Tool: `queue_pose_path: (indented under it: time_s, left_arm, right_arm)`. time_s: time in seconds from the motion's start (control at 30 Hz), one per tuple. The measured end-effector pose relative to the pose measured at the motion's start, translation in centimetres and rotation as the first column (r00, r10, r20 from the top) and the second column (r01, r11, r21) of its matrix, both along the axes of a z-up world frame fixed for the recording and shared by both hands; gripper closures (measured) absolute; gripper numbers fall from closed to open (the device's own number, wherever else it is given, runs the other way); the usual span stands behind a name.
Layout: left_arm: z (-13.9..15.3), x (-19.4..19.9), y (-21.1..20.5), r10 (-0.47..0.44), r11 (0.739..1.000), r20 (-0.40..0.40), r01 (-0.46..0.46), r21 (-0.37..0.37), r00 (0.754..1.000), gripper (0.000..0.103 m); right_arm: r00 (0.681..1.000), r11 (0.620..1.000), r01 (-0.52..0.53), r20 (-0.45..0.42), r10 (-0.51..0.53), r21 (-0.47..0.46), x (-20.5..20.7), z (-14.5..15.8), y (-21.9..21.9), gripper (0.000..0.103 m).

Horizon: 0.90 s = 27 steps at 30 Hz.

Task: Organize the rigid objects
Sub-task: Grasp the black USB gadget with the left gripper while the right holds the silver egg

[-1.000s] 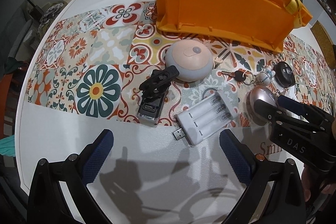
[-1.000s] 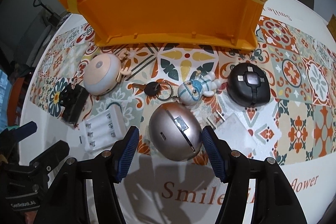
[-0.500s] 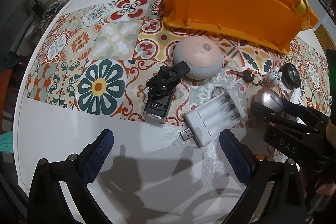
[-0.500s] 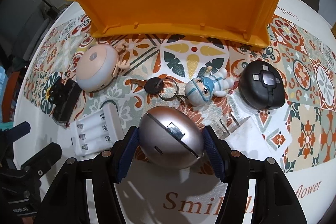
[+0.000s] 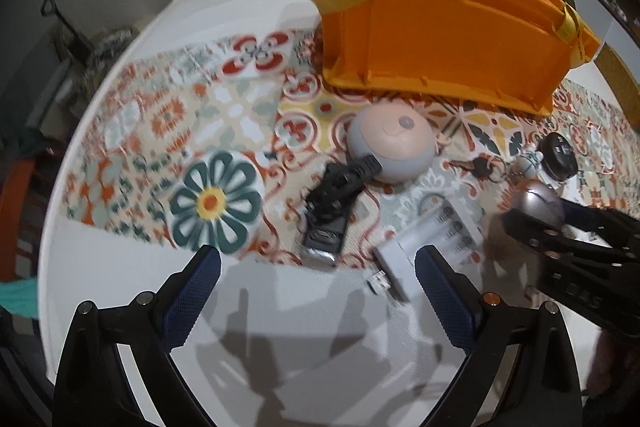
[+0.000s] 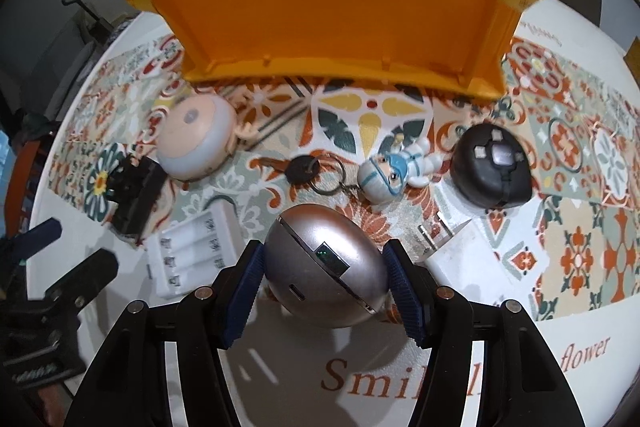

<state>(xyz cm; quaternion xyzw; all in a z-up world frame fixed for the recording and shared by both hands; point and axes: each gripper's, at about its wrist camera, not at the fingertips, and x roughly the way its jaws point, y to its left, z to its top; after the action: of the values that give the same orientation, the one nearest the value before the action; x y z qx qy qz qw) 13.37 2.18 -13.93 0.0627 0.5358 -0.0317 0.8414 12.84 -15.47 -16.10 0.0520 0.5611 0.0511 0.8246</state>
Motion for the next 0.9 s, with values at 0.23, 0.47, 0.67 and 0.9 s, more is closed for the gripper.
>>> queue_pose_path:
  time_s: [0.23, 0.47, 0.67, 0.9]
  left_arm:
    - [-1.4, 1.3, 0.4, -0.06, 0.998, -0.045, 0.059, -0.038, 0.997, 0.003]
    - [-3.0, 2.7, 0.6, -0.091, 0.995, -0.07, 0.087, -0.056, 0.993, 0.024]
    - [-3.9, 3.9, 0.4, -0.103, 0.992, -0.086, 0.096, -0.088, 0.991, 0.04]
    - [-4.8, 4.9, -0.1, -0.116, 0.987, -0.107, 0.103, -0.123, 0.987, 0.064]
  right_arm:
    - [0.999, 1.0, -0.001, 0.046, 0.001, 0.011, -0.5, 1.9, 0.5, 0.042]
    - [1.0, 1.0, 0.007, 0.027, -0.007, 0.018, -0.4, 1.6, 0.6, 0.042]
    - [1.0, 1.0, 0.005, 0.015, -0.005, 0.019, 0.0, 1.2, 1.0, 0.042]
    - [1.0, 1.0, 0.016, 0.004, -0.016, 0.009, 0.4, 0.8, 0.7, 0.042]
